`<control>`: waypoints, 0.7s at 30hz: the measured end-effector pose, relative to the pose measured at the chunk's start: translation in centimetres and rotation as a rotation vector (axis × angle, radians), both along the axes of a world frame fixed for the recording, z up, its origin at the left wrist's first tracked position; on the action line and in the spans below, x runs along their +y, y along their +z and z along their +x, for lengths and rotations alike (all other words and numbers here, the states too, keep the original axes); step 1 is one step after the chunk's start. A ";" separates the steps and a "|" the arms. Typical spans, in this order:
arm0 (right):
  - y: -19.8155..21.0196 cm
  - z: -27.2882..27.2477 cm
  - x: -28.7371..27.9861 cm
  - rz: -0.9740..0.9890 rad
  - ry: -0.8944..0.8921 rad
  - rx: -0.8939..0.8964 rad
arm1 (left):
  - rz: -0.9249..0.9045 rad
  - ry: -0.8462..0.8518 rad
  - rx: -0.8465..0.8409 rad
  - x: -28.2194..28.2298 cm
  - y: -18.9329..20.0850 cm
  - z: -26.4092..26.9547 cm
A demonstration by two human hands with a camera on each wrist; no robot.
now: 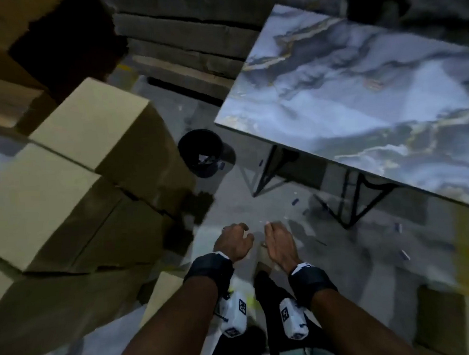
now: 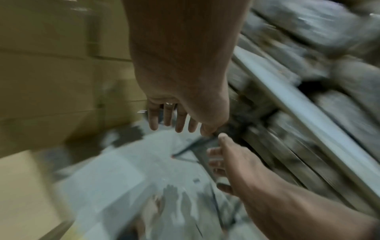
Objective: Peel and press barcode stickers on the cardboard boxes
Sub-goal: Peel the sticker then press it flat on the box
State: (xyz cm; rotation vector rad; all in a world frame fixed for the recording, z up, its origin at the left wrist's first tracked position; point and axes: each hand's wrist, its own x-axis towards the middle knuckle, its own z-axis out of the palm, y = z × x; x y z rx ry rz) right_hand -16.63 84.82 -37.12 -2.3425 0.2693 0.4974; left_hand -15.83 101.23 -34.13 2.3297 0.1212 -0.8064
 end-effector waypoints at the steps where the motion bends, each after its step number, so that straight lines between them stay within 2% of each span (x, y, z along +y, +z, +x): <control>1: 0.8 -0.9 -1.9 -0.001 -0.051 -0.002 | -0.003 -0.047 -0.009 -1.5 0.8 0.1; 6: 5.0 -4.2 -10.9 -0.023 -0.202 0.083 | -0.001 -0.259 -0.029 -9.8 4.0 0.7; 11: 7.4 -7.4 -19.7 -0.033 -0.425 0.040 | 0.008 -0.453 -0.108 -19.8 5.9 1.2; 21: 8.8 -14.3 -38.6 0.094 -0.857 -0.001 | 0.036 -0.832 -0.151 -42.9 9.1 -1.3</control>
